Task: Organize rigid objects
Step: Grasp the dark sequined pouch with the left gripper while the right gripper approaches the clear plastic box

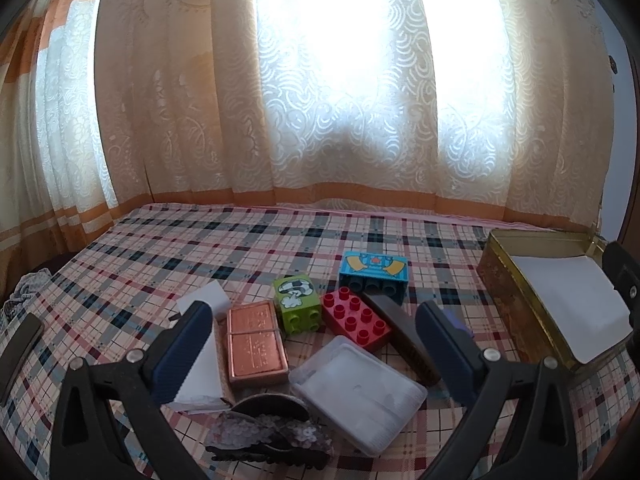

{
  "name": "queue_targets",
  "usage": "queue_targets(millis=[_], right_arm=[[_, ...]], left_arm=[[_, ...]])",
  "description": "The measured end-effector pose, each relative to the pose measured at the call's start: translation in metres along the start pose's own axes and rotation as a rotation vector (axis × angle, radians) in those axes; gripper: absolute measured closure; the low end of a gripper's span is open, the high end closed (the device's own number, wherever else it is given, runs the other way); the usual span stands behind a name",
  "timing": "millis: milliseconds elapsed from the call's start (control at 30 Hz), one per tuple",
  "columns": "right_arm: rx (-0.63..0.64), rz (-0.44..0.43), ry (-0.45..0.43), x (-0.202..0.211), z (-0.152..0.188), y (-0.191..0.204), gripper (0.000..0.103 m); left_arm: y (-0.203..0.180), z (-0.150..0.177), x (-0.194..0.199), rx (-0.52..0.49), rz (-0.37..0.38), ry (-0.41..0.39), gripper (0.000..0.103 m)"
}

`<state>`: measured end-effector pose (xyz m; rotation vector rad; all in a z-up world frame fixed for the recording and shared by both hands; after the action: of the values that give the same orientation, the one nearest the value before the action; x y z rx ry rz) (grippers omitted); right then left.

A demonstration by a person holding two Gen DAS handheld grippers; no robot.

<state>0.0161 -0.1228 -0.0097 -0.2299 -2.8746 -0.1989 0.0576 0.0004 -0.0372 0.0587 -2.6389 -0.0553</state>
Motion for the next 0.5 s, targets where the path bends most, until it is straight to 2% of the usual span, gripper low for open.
queue_targets(millis=[200,367,500], right_arm=[[0.005,-0.011,0.008,0.000,0.001,0.001,0.001],[0.016,-0.032,0.016,-0.001,0.003,0.005,0.001],[0.029,-0.042,0.021,-0.001,0.004,0.009,0.001]], left_arm=[[0.003,0.002,-0.001,0.007,0.001,0.019,0.000],[0.019,0.011,-0.002,0.019,-0.029,0.068,0.000],[0.030,0.015,0.002,0.041,-0.043,0.069,0.000]])
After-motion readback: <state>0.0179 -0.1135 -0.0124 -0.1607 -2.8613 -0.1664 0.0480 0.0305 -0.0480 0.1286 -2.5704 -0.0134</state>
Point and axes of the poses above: each gripper's, at about its wrist camera, not at the fingertips, and x roughly against the way its jaws point, y to its left, z to its underside, the point moved 7 cm from there along -x, roughly the way its jaws point, and after that the axes turned 4 degrees about -z, right-handed, at the moved point
